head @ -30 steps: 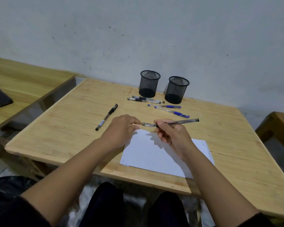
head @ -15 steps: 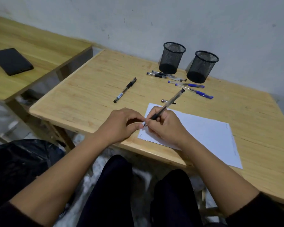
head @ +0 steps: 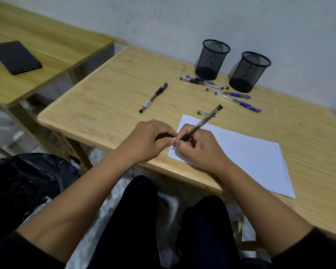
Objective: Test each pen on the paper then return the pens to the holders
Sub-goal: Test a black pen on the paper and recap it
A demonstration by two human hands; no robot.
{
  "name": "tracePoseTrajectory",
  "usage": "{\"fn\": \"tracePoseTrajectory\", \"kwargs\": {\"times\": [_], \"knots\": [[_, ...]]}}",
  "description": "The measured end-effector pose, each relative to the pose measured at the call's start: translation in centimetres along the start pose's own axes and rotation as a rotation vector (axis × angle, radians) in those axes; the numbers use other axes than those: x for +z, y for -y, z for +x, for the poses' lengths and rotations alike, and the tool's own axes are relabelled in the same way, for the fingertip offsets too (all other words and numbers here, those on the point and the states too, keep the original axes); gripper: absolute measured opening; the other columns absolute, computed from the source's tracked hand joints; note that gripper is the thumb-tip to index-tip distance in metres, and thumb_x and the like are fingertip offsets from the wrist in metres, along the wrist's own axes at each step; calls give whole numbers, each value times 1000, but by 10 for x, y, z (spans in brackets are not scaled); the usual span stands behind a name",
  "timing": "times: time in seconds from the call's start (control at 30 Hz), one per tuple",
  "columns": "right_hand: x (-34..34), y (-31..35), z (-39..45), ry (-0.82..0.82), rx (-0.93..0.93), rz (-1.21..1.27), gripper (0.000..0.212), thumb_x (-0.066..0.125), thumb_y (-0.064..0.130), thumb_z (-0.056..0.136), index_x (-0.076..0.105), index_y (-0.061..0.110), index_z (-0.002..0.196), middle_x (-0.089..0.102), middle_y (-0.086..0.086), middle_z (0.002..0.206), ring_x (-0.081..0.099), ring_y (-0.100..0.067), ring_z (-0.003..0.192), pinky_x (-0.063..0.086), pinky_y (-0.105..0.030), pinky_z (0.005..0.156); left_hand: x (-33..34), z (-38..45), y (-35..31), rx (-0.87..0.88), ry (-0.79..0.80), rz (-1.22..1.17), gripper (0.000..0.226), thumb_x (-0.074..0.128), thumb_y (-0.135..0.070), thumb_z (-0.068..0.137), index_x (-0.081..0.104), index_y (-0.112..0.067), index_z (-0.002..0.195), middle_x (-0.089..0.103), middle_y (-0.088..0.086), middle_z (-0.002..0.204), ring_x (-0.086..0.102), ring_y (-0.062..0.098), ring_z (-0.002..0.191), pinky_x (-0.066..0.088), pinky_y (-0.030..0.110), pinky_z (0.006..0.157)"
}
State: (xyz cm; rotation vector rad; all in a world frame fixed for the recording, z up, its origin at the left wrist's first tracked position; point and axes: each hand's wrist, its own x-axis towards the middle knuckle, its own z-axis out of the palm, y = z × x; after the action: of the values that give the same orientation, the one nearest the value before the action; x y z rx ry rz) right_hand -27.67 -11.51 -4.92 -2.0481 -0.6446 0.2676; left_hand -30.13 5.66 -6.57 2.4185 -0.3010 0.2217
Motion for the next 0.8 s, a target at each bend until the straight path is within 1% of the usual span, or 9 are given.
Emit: {"fn": "tracePoseTrajectory", "kwargs": {"times": [0.1,0.2,0.3,0.4,0.57,0.7,0.8], "knots": [[-1,0,0,19,-21,-8,9,60,12,84,67,11,79,62,-8,73,50,-6,60,38,-14,54,1,0,1,12,-1,12,20,68,-28,80,69,-25,100,71,-5,100,60,12,99,40,21,83],[-1,-1,0,10,-20,-20,9,61,12,84,67,8,79,59,-4,68,48,-6,58,37,-14,53,1,0,1,0,2,-5,21,68,-30,80,69,-25,101,71,-5,101,59,11,99,39,20,84],[0,-2,0,-8,-22,-15,9,62,13,84,67,6,79,58,0,67,49,-6,59,37,-13,53,1,0,1,2,-2,-9,21,68,-31,79,70,-25,100,71,-5,101,60,12,99,39,21,85],[1,-2,0,-17,-33,-16,9,62,13,84,67,7,79,58,2,66,50,-6,59,38,-14,54,0,0,2,-6,-1,-16,21,68,-30,80,70,-25,100,71,-5,101,59,11,99,38,19,84],[1,-2,0,-31,-36,1,13,60,17,82,67,6,79,60,-5,69,49,-7,60,38,-14,55,1,0,2,-11,4,-19,23,68,-31,80,70,-25,101,71,-4,102,59,11,101,38,19,87],[1,-1,1,-28,-18,-2,10,61,11,84,67,5,80,59,-1,68,50,-8,62,40,-14,55,0,0,1,-15,1,-22,23,68,-30,79,70,-24,101,71,-3,102,59,12,101,40,22,88],[2,-2,1,-28,-18,-3,11,61,12,84,67,5,80,62,-8,71,51,-11,61,39,-15,55,0,0,0,-10,0,-22,23,68,-29,80,70,-24,102,71,-3,102,59,12,101,41,22,88]]}}
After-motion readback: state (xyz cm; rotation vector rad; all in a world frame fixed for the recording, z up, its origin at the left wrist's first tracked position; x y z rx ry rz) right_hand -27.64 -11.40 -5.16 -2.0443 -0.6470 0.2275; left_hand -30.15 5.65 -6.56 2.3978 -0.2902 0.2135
